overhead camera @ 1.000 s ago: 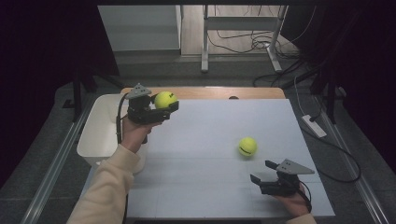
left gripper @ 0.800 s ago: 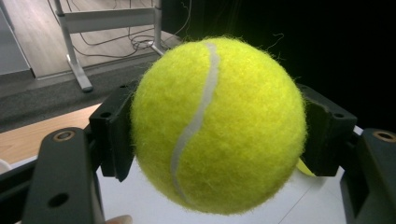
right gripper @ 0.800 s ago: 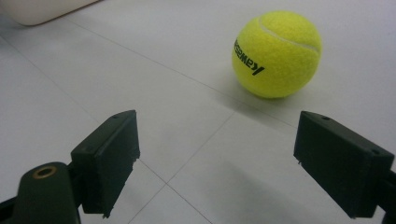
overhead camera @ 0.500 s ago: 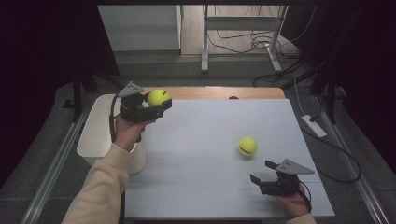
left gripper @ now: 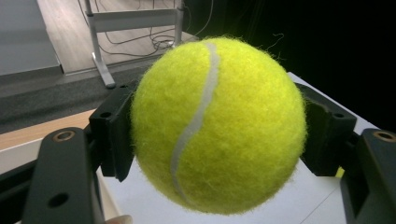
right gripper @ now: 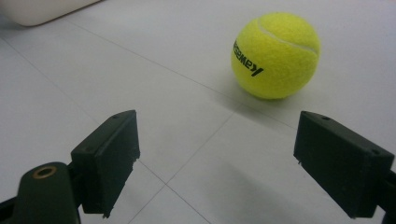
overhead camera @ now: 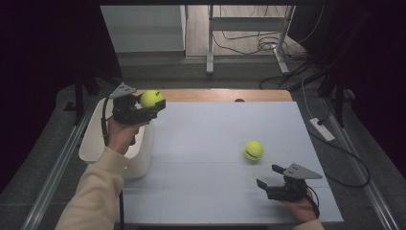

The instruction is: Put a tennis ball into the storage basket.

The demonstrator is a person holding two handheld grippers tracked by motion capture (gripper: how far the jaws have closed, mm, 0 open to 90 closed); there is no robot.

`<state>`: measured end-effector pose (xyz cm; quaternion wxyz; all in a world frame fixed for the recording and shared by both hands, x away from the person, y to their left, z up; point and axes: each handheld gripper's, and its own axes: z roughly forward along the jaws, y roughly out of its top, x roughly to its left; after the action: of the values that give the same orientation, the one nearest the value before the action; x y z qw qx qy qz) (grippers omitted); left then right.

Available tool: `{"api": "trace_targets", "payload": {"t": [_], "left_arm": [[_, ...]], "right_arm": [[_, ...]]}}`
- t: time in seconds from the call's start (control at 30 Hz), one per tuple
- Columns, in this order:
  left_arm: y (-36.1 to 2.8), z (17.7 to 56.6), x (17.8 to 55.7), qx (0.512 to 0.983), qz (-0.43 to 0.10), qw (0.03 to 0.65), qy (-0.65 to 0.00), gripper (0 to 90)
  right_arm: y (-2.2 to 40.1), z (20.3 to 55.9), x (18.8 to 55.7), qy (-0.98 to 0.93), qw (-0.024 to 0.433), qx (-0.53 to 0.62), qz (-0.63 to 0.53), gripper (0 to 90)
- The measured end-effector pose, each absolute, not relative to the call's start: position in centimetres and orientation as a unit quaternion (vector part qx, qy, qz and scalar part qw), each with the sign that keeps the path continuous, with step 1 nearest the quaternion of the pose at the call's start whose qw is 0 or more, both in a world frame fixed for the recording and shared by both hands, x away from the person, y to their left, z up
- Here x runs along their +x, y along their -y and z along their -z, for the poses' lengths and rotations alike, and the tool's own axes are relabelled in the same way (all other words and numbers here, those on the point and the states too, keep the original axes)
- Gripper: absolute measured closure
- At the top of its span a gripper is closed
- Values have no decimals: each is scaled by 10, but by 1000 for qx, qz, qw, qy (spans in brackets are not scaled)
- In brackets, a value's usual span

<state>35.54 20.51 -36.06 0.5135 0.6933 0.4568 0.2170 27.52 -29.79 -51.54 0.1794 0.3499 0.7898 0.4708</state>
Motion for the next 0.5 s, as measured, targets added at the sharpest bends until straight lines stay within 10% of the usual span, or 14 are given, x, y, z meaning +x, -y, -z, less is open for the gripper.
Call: {"api": "trace_targets", "payload": {"t": [0.5], "left_arm": [[-235,368,360,681,-228,494,-489,262]], "right_arm": [[297,516,275,-791,178,350,-470,141]]}}
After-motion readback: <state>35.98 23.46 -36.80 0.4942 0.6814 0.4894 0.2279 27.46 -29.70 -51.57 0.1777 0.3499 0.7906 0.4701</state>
